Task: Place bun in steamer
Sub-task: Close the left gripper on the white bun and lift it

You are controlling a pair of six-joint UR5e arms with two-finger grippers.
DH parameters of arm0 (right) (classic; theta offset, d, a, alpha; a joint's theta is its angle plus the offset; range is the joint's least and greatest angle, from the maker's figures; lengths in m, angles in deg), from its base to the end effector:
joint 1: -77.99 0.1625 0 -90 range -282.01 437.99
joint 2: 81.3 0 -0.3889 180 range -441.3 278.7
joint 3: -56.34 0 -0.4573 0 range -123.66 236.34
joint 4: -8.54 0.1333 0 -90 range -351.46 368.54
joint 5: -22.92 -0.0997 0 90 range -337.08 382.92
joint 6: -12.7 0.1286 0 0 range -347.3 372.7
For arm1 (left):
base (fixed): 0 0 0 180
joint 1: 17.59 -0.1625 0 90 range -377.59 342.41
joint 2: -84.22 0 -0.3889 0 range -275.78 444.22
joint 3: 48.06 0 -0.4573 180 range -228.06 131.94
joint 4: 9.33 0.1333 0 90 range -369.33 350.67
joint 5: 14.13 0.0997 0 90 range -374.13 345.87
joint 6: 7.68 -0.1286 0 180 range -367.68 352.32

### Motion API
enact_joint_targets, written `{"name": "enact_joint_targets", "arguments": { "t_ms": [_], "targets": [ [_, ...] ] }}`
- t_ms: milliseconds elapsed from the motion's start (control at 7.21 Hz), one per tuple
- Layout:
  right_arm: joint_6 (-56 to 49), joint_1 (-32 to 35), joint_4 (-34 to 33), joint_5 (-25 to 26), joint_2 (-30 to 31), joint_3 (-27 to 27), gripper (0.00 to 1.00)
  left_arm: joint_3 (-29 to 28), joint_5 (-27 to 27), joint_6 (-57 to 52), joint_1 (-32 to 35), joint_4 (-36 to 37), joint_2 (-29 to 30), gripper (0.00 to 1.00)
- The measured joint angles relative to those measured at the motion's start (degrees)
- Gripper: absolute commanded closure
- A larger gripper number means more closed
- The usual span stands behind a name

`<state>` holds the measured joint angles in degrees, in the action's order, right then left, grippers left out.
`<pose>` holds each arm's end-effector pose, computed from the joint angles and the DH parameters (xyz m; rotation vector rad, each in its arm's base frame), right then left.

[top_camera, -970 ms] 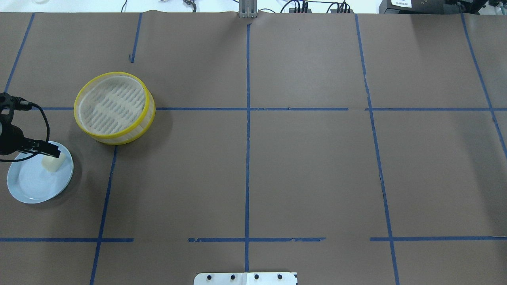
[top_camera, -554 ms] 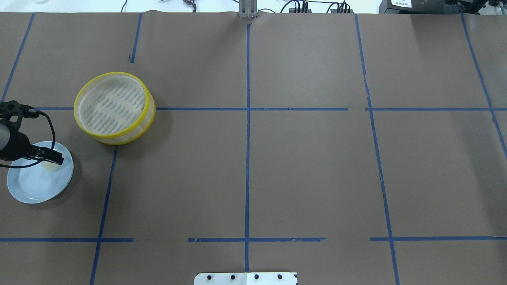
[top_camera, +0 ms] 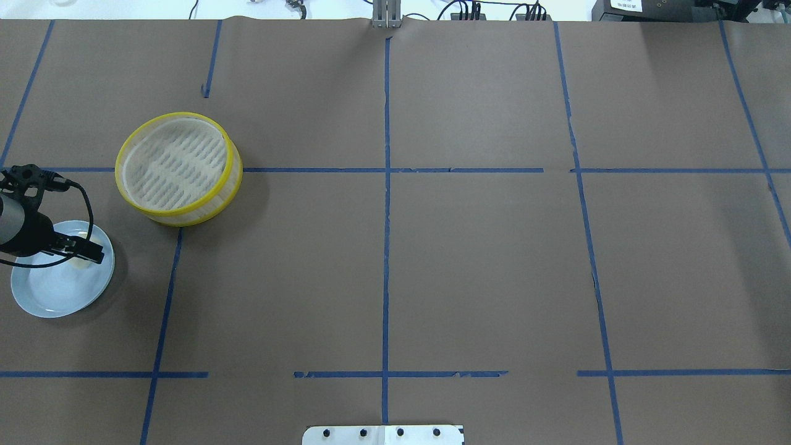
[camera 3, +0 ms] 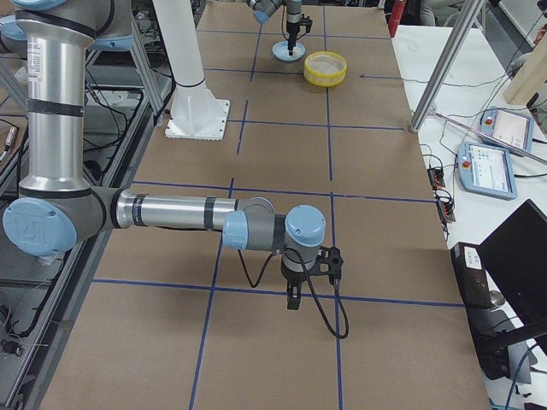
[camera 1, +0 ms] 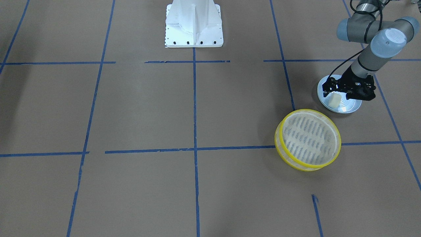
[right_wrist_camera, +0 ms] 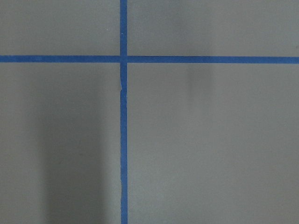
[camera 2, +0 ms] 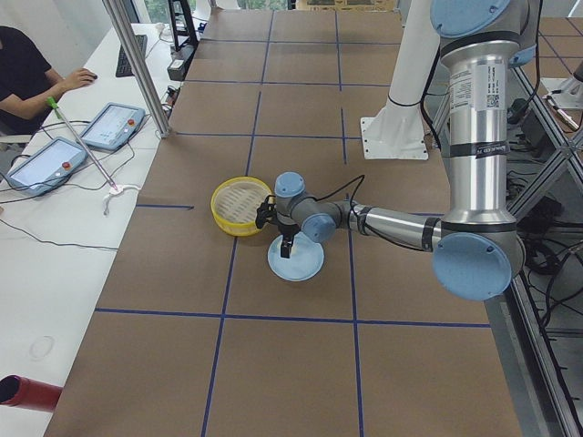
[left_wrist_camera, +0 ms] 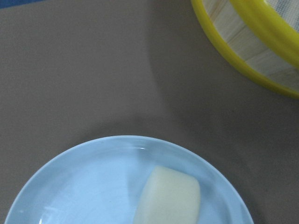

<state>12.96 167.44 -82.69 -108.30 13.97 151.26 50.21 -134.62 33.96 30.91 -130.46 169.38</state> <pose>0.0436 -0.5190 0.6520 -0.0315 -0.7192 0.0051 0.3258 -0.4710 0.5574 0.0982 0.7765 0.1581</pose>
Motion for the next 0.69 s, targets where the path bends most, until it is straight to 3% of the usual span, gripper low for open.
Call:
{"name": "enact_joint_targets", "arguments": {
  "t_ms": [277, 693],
  "targets": [
    [0.0, 0.0, 0.0, 0.0, 0.0, 0.0, 0.00, -0.6, 0.0, -2.1, 0.0, -0.1, 0.2, 0.34],
    [0.0, 0.0, 0.0, 0.0, 0.0, 0.0, 0.00, -0.6, -0.1, -2.6, 0.0, -0.1, 0.2, 0.54]
  ]
}}
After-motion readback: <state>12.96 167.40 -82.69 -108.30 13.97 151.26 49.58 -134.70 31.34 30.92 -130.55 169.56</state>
